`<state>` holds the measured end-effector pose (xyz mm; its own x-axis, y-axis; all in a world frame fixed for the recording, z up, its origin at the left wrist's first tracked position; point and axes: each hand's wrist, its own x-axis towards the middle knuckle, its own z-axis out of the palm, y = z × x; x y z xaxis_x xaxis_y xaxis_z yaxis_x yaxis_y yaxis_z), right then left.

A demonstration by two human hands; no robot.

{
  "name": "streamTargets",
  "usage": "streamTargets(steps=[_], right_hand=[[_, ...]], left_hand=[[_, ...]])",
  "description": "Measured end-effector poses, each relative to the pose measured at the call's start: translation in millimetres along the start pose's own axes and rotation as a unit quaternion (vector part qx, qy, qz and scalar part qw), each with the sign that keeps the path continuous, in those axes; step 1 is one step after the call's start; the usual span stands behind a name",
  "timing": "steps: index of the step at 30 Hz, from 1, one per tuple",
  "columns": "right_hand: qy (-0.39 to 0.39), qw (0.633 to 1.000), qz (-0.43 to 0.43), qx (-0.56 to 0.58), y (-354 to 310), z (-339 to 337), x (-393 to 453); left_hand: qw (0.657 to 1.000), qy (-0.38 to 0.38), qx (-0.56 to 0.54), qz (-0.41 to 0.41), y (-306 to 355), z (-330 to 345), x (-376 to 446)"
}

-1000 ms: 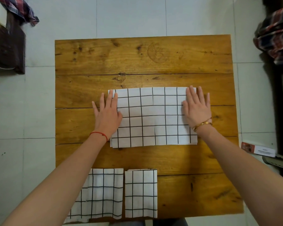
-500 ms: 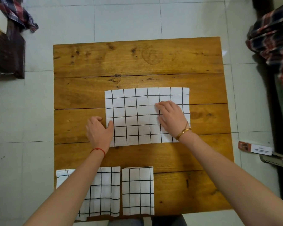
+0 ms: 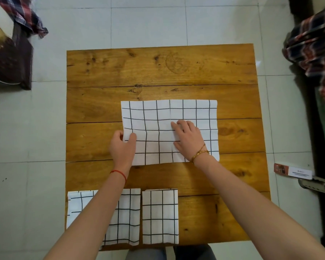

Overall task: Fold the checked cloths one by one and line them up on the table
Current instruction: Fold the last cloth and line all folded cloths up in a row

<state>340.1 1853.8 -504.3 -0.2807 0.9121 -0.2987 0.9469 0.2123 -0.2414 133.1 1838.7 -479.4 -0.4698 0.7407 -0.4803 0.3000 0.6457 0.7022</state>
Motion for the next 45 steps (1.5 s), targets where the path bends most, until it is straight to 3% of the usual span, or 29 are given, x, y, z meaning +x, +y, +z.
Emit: streamTargets(steps=[8,13,17,19,22,26,29,32,34,38,42,45], right_hand=[[-0.008,1.000,-0.024,0.006,-42,12,10],[-0.014,0.999,-0.026,0.033,-63,15,13],[-0.036,0.998,-0.032,-0.037,-47,12,14],[-0.017,0.999,0.005,-0.045,-28,7,10],[0.084,0.985,0.114,0.103,5,-10,-9],[0.137,0.920,0.238,0.280,33,-19,-23],[0.138,0.898,0.278,0.312,42,-17,-23],[0.120,0.905,0.283,0.295,43,-15,-20],[0.127,0.919,0.274,0.253,39,-14,-16],[0.159,0.964,0.167,0.133,26,-13,0],[0.116,0.991,0.038,0.051,4,-17,32],[0.034,0.999,-0.029,-0.005,-14,-20,54]], left_hand=[[0.978,-0.136,-0.008,0.156,35,-31,-28],[0.956,-0.201,0.012,0.212,49,-17,-34],[0.947,-0.225,0.034,0.225,51,9,-39],[0.944,-0.240,0.037,0.224,49,24,-42],[0.937,-0.279,0.023,0.210,44,45,-48],[0.915,-0.345,0.036,0.206,35,57,-55],[0.916,-0.300,0.089,0.252,24,54,-53],[0.921,-0.205,0.176,0.282,12,42,-38],[0.913,-0.167,0.229,0.293,7,33,-24],[0.876,-0.145,0.335,0.315,7,22,4],[0.825,-0.141,0.428,0.342,19,23,30],[0.807,-0.150,0.460,0.339,27,29,42]])
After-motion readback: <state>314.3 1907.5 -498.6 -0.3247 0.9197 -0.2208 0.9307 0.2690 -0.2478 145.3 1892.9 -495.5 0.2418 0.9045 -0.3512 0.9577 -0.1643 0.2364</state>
